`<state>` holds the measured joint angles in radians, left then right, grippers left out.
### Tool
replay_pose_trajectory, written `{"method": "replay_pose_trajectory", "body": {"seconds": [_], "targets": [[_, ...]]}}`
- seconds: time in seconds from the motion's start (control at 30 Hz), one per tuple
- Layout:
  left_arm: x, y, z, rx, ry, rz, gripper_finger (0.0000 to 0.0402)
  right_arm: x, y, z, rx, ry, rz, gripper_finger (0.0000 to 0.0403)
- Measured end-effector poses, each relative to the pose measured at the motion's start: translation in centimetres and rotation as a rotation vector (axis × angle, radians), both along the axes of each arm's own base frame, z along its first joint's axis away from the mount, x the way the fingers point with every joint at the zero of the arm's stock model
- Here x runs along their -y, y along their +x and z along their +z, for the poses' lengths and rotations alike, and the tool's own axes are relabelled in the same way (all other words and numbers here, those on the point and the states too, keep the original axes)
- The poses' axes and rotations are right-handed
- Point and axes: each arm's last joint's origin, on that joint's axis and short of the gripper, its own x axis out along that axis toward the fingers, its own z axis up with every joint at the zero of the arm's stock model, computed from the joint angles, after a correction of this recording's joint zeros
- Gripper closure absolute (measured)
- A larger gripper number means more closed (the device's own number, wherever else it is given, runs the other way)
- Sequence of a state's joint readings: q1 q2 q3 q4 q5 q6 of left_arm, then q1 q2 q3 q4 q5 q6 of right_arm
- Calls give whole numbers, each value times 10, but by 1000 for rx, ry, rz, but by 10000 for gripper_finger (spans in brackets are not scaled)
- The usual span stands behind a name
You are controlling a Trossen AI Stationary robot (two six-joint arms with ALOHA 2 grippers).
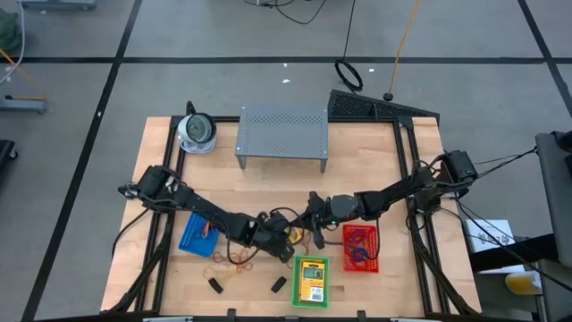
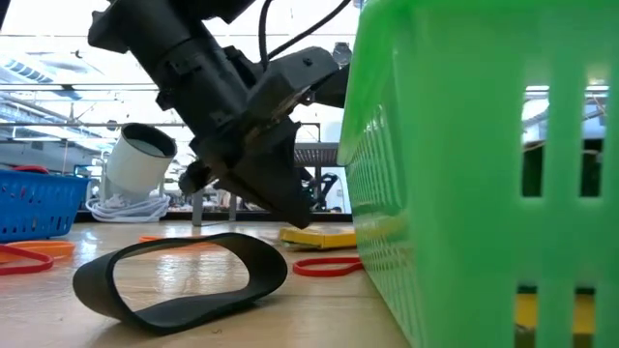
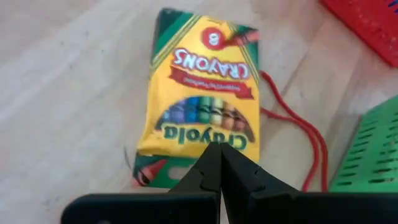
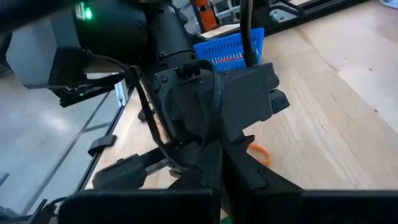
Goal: Pick & Place Office Desk Supplies
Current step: Put the yellow crayon box into the green bin
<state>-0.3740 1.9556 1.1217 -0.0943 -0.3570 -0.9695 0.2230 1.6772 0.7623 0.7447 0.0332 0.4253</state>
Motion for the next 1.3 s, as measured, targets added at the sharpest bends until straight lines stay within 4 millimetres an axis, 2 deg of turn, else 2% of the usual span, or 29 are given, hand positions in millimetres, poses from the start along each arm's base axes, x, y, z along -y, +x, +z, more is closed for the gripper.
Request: {"method": "replay_pose_trajectory", "body": {"seconds": [0.37,0.6,0.73,0.83,1.07,1.3], "targets": [[-1,1,0,-5,-15,-40,401,0,-1,-1,-9,-57,1,403],[1,2,3,9,-27,-63,395,6,-11,17,-22,-146,-70,400],[3,1,12,32,-18,-105,373,8,-23,34,-42,-198,-79,377],[6,-1,24,64,-1,-146,347,9,-33,44,-59,-220,-68,348],[4,-8,65,176,51,-203,269,10,-54,62,-86,-247,-39,277],[1,-21,107,294,136,-259,207,6,-68,73,-83,-311,6,242]]}}
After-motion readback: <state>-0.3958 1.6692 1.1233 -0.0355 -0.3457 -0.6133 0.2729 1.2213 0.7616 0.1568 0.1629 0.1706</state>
